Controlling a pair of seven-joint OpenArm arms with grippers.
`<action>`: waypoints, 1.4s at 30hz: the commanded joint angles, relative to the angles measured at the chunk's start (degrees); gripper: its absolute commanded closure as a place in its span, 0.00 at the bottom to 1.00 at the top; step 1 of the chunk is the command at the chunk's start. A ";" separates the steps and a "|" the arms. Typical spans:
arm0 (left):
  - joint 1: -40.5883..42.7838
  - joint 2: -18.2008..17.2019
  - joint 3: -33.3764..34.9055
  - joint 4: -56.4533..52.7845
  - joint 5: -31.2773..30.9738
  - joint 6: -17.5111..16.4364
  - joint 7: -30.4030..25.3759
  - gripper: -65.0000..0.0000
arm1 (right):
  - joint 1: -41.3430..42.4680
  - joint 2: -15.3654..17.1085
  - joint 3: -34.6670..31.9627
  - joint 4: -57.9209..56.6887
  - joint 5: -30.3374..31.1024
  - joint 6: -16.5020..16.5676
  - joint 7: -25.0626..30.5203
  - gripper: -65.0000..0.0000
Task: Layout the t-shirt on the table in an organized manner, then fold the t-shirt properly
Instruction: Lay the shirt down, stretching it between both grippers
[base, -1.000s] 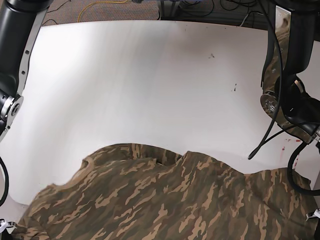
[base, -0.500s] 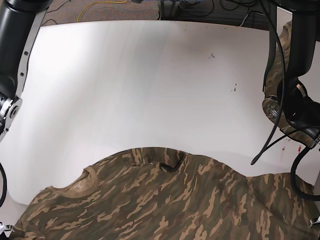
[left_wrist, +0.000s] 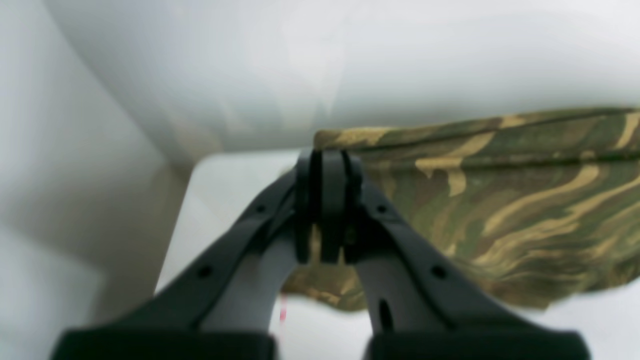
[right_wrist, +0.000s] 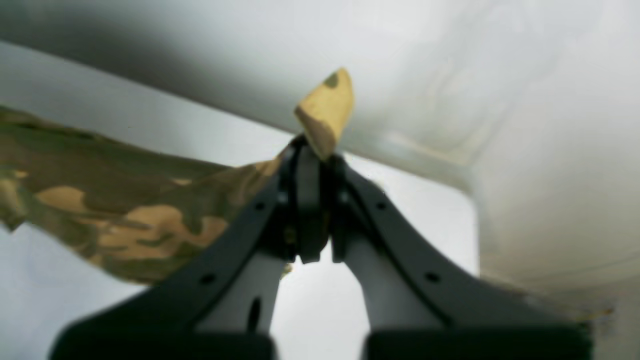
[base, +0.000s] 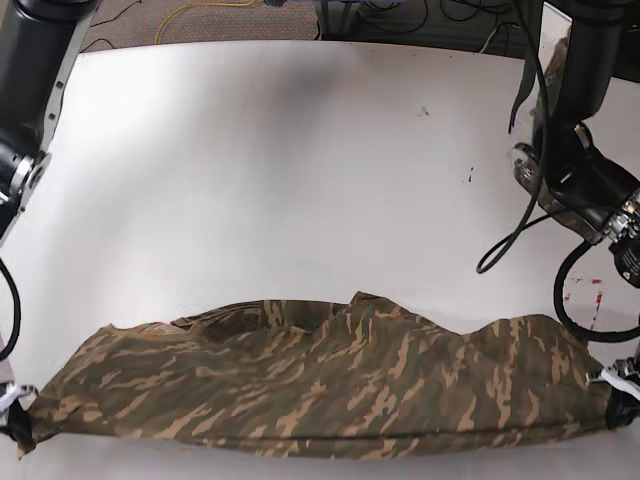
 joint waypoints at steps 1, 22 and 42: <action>1.48 -1.24 -0.24 2.55 -0.95 0.40 -1.07 1.00 | -3.19 2.10 2.55 3.52 0.28 -0.91 0.53 1.00; 37.09 -1.50 -4.73 9.15 -10.45 0.40 -0.90 1.00 | -44.42 -8.71 22.24 22.33 1.24 -0.91 -2.81 1.00; 54.05 -1.68 -5.52 9.06 -11.85 0.40 -1.07 1.00 | -59.72 -15.75 25.41 23.03 1.16 -0.91 -2.64 1.00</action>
